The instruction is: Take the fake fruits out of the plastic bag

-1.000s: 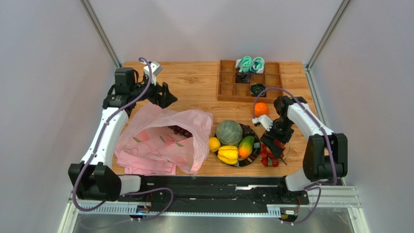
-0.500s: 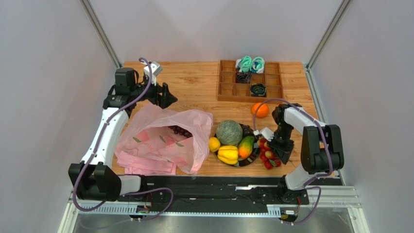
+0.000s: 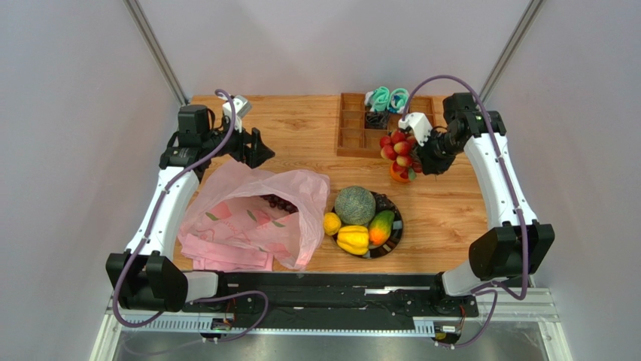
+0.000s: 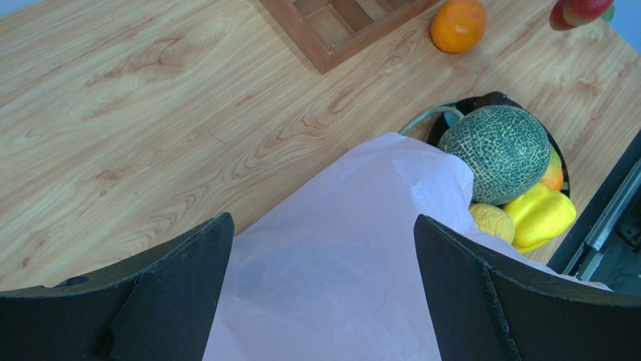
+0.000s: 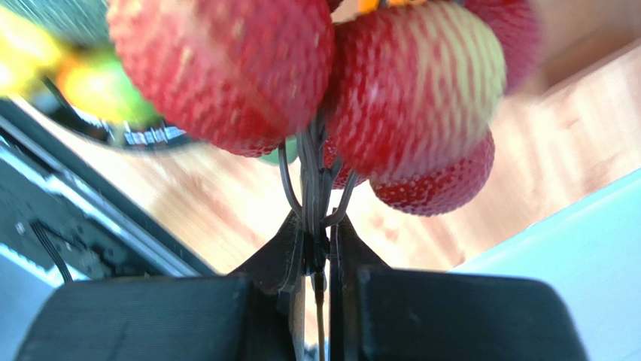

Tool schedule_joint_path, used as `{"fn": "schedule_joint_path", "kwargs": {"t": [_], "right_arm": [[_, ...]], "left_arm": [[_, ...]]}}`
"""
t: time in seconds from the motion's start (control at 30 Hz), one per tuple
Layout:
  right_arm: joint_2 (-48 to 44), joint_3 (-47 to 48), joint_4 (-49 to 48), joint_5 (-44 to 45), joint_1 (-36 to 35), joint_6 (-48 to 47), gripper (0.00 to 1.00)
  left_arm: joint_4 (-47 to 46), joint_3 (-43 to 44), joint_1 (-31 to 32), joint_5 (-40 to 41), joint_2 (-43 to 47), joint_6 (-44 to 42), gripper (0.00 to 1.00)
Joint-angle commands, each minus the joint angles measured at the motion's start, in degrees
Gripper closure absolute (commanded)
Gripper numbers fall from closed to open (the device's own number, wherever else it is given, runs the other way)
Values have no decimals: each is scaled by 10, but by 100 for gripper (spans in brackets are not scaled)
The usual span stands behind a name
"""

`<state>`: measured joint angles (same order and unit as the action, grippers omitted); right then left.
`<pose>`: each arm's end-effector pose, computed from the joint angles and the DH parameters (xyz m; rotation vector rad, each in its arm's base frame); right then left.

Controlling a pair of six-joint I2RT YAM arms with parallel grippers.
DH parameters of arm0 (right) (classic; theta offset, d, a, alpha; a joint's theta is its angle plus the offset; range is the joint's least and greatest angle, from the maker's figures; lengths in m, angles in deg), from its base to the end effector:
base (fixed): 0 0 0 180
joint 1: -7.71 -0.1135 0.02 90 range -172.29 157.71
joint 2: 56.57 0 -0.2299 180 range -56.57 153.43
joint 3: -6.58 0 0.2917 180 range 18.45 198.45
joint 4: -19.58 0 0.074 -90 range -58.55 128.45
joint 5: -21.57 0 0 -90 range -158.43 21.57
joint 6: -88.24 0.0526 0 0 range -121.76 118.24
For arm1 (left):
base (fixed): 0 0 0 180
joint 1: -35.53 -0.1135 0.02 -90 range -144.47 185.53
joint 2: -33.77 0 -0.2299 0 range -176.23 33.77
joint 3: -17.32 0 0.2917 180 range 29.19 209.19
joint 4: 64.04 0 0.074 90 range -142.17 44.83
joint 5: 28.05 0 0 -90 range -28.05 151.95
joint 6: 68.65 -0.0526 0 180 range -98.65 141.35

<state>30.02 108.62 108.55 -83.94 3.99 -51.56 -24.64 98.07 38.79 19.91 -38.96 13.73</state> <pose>0.3213 0.0350 0.3011 -1.2944 2.4457 0.1899 0.3346 -0.0543 0.3149 0.6179 1.9461 -0.7238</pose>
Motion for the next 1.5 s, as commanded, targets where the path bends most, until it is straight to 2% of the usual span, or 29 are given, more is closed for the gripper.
{"fn": "schedule_joint_path", "kwargs": {"t": [0.0,0.17,0.3,0.43,0.6,0.73,1.07,1.2,1.37,1.47], "right_arm": [[18,62,108,-82,-15,55,100],[60,134,89,-137,-41,86,100],[47,128,103,-195,-86,59,100],[-13,39,90,-190,-152,13,100],[-102,-101,33,-166,-227,6,100],[-132,-164,-7,-152,-265,7,100],[-111,-217,-66,-80,-286,46,98],[-93,-222,-76,-52,-287,52,93],[-84,-221,-80,-30,-287,57,92],[-79,-221,-79,-19,-287,56,87]], "left_arm": [[-16,18,1,-1,21,1,1],[-7,16,1,1,28,-6,1],[-4,11,1,3,36,-11,1],[1,7,1,6,39,-16,1],[1,0,1,6,45,-15,1],[2,-3,1,6,48,-17,1],[0,-6,0,7,49,-17,1],[2,-9,0,10,51,-20,1],[3,-8,0,9,47,-19,1],[2,-5,0,7,43,-18,1]]}}
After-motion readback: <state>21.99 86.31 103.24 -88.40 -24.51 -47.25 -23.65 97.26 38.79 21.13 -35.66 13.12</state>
